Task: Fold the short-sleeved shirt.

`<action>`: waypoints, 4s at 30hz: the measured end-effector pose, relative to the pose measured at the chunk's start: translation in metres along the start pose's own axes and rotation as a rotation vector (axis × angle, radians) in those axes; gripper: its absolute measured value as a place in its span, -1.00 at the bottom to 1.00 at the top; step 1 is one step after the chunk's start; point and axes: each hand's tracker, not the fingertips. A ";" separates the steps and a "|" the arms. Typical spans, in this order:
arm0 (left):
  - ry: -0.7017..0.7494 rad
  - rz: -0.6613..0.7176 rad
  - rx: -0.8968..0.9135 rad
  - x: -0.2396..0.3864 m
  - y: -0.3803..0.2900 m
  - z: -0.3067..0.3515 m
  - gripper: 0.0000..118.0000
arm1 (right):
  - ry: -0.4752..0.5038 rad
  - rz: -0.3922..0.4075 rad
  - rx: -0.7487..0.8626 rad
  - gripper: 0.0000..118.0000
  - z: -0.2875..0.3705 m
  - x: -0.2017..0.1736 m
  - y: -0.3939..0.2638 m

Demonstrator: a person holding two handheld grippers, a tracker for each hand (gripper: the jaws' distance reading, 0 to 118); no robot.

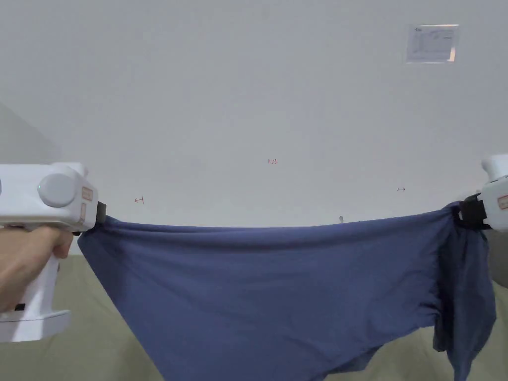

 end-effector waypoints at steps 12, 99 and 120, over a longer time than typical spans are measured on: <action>0.045 0.000 -0.014 0.026 0.041 -0.060 -1.00 | -0.022 -0.026 -0.011 -0.88 -0.075 0.005 0.033; -0.123 0.090 0.006 0.013 -0.295 0.057 -1.00 | -0.061 -0.177 0.150 -0.99 0.072 -0.133 -0.299; -0.102 0.115 -0.316 -0.056 -0.358 -0.020 -0.20 | -0.058 -0.156 0.076 -0.99 0.070 -0.154 -0.322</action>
